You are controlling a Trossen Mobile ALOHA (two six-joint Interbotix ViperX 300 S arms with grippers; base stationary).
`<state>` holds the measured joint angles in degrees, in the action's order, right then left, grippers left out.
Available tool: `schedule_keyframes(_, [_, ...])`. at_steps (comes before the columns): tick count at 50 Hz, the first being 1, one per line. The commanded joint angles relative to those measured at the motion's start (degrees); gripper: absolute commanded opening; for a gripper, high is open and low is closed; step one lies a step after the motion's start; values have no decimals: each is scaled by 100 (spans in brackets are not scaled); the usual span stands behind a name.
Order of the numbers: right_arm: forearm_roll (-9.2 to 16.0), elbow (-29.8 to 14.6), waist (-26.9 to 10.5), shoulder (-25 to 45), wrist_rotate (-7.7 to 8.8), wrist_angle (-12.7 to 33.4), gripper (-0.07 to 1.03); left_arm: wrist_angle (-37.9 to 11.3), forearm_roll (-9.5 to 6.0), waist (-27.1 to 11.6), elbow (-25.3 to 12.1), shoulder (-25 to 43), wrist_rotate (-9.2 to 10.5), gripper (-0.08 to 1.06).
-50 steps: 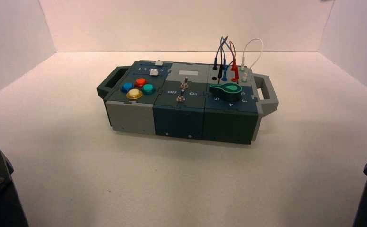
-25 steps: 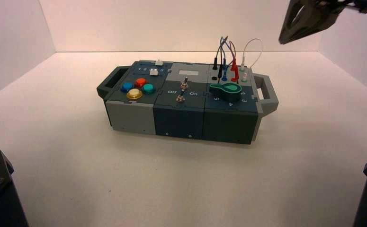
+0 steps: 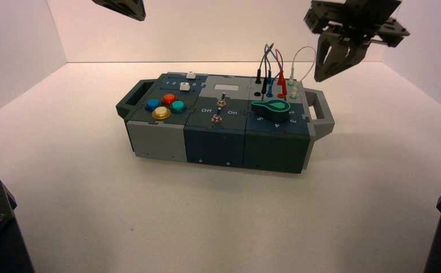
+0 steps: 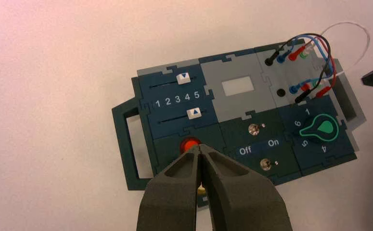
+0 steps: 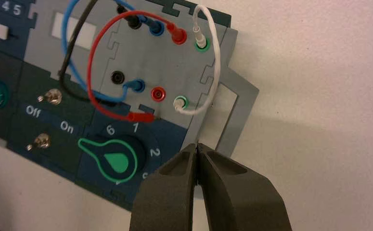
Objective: Flip the top switch off with the left gripper.
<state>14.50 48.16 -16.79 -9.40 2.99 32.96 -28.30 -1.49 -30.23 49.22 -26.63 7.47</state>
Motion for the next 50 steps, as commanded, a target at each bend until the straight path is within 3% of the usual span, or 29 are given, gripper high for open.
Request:
schedule_keyframes(1, [9, -325, 18, 519, -9, -114, -2, 105, -9, -18, -149, 26, 44, -3])
schedule_keyframes(18, [-9, -343, 26, 1178, -26, -264, -2, 272, -35, -176, -158, 422, 53, -3])
schedule_keyframes(29, [-9, -369, 44, 1301, -44, -343, -2, 642, -185, -765, -448, 1266, 62, -3])
schedule_keyframes(42, [-9, -369, 53, 1538, -44, -387, -2, 545, -571, -1318, -1037, 2241, 105, -3])
schedule_keyframes(50, [-18, -378, 53, 1670, -44, -413, -2, 483, -826, -1468, -1327, 2619, 123, -3])
